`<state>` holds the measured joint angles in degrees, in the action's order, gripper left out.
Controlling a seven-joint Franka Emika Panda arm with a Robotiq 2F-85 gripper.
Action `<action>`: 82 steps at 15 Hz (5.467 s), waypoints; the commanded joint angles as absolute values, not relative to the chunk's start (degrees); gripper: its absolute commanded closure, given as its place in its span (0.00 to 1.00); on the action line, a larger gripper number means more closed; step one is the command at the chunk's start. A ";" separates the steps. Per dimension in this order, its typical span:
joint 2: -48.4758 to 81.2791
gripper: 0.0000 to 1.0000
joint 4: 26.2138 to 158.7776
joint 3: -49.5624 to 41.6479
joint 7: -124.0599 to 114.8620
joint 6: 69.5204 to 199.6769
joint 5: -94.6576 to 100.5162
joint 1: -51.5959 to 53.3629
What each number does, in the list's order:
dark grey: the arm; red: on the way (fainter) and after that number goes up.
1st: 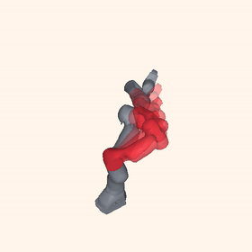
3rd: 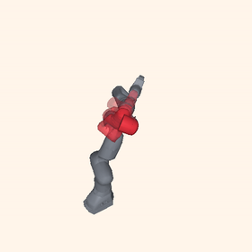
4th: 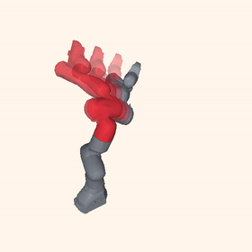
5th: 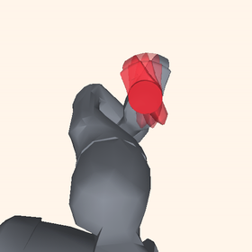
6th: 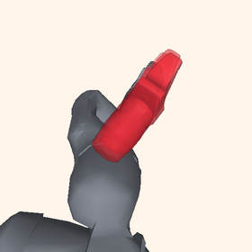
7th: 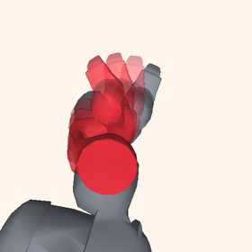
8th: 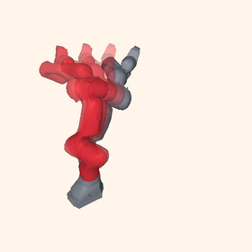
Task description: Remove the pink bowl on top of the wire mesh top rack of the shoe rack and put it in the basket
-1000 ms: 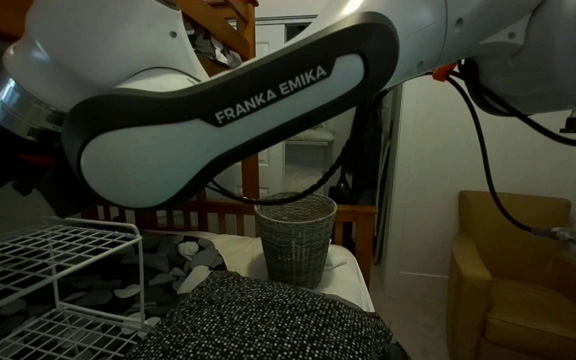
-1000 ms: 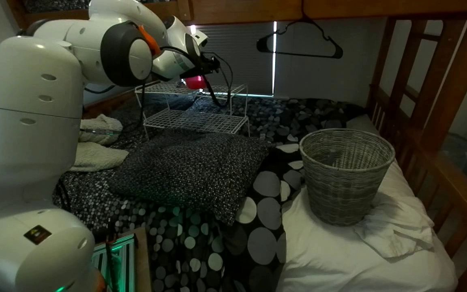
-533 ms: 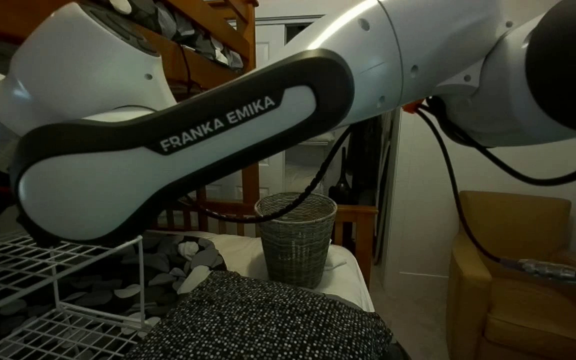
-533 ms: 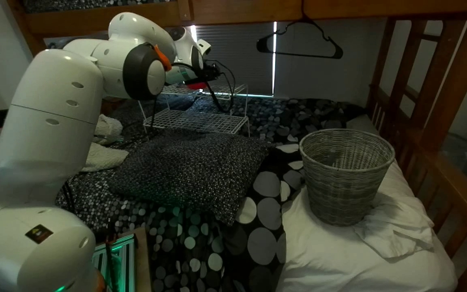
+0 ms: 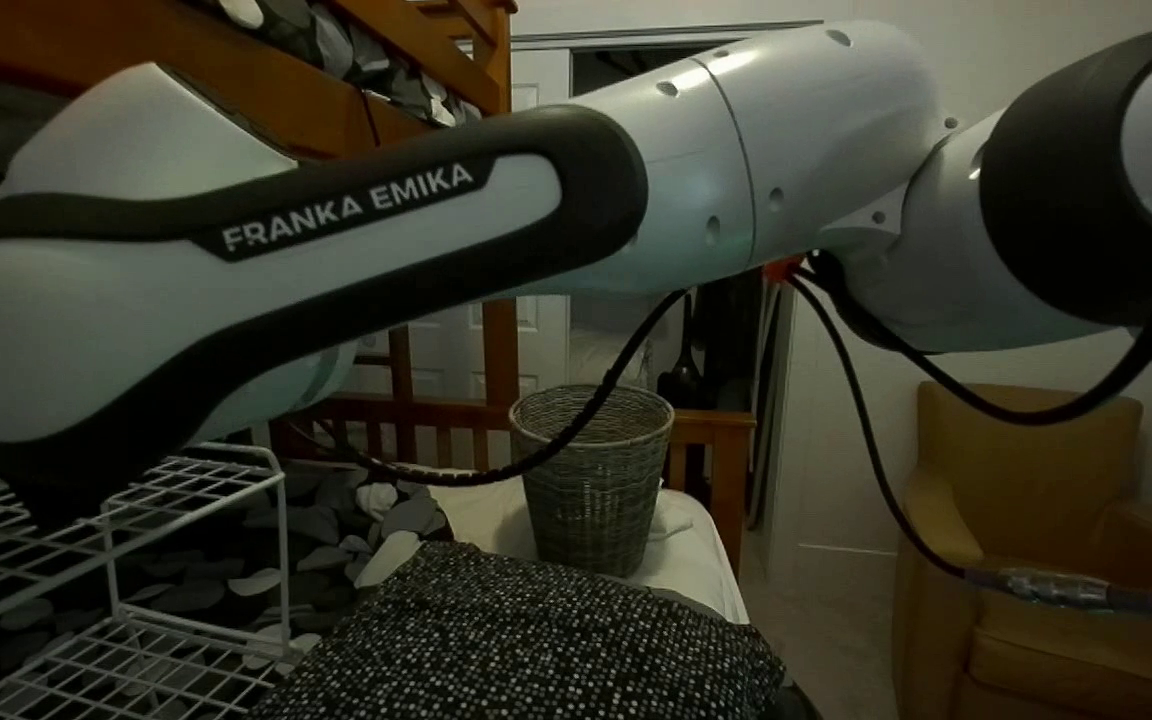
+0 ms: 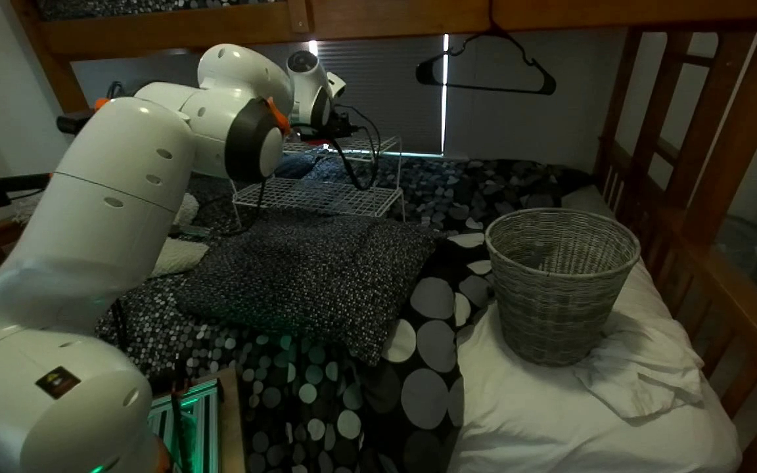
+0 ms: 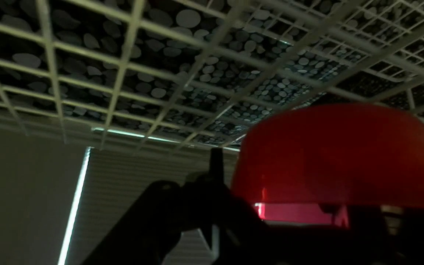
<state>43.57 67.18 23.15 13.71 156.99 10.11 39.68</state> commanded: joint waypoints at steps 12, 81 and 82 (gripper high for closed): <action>47.81 0.98 55.94 28.13 20.65 138.21 4.57 37.97; -5.22 0.98 121.21 12.59 -45.29 146.29 37.94 -11.13; -2.30 0.98 118.10 12.11 -46.00 145.66 39.00 -9.69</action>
